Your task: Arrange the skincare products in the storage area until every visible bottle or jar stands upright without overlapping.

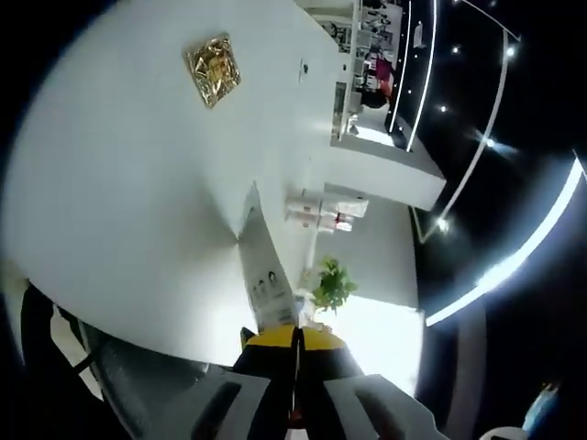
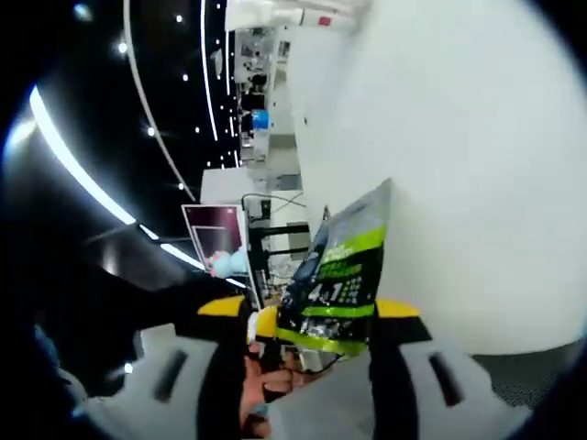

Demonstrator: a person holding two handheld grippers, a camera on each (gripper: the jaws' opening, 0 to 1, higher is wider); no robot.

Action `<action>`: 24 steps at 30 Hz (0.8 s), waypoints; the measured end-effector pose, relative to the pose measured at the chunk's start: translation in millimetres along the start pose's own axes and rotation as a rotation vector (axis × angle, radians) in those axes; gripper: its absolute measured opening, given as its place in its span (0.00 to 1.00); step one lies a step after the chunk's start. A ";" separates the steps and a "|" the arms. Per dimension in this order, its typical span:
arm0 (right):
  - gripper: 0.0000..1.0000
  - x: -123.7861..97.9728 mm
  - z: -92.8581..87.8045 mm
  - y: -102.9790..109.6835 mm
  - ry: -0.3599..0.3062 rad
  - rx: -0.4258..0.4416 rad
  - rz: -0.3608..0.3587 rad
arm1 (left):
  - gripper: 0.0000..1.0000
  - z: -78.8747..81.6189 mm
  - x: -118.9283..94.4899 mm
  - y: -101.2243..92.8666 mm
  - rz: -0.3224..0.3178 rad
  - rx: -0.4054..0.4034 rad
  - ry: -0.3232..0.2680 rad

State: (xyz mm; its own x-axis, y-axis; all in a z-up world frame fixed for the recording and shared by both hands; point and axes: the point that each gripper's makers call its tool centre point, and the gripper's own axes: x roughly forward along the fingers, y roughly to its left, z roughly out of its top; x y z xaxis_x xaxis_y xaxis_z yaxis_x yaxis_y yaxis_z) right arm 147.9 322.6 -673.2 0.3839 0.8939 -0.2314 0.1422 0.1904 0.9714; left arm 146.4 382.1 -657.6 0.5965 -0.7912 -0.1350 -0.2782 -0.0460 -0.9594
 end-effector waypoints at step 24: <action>0.01 -7.2 -19.7 60.3 0.098 -0.450 0.143 | 0.15 -14.6 -1.6 -17.5 -0.149 0.113 -0.017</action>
State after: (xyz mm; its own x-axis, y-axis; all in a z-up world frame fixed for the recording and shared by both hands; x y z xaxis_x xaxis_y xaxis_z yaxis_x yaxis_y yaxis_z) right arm 135.7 335.7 -611.9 0.2801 0.9538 -0.1086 -0.3228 0.2001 0.9251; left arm 139.3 375.3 -637.0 0.6379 -0.7701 0.0073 -0.0997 -0.0920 -0.9908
